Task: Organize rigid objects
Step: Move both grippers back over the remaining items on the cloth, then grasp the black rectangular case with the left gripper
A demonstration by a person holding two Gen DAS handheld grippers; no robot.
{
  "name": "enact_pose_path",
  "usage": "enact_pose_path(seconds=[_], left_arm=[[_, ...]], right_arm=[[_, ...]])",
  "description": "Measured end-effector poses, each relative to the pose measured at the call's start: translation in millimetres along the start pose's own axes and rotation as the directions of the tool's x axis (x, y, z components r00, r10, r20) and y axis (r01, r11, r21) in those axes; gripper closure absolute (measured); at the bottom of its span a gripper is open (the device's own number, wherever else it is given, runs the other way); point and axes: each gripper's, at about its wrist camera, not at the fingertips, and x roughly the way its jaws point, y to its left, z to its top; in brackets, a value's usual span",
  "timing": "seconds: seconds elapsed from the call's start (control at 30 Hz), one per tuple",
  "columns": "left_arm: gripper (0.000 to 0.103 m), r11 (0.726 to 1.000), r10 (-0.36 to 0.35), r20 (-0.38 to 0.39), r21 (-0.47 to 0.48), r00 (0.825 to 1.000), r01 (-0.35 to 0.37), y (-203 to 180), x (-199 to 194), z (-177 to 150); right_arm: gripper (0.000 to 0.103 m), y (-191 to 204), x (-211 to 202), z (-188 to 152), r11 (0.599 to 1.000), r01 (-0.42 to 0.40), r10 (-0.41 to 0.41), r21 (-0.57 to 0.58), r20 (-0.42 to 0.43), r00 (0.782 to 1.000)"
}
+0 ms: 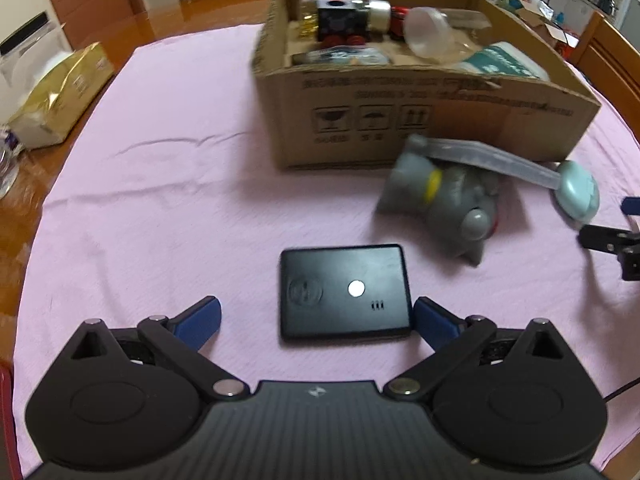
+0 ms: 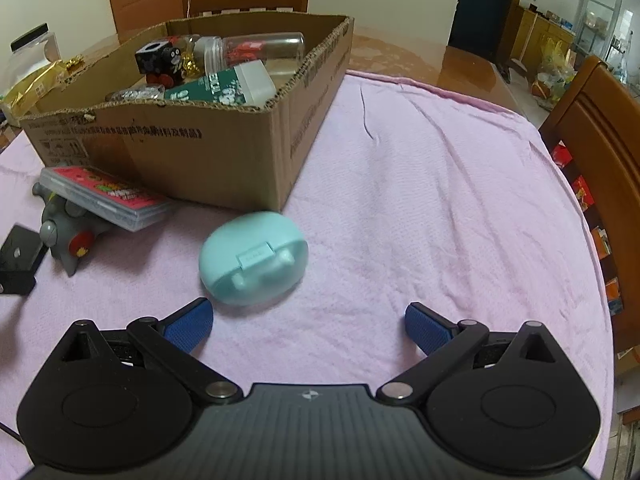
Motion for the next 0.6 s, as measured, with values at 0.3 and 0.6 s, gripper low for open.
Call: enact_pose_path(seconds=[0.3, 0.6], left_arm=[[0.001, 1.000, -0.006, -0.002, -0.005, 1.000, 0.006, -2.1, 1.9, 3.1], [0.002, 1.000, 0.015, 0.007, 0.015, 1.000, -0.015, -1.7, 0.0, 2.4]], right_arm=[[0.000, 27.9, 8.7, 18.0, 1.000, 0.012, -0.011, -0.007, 0.022, 1.000], [0.000, 4.0, 8.3, 10.0, 0.996, 0.053, -0.054, 0.072, 0.021, 0.998]])
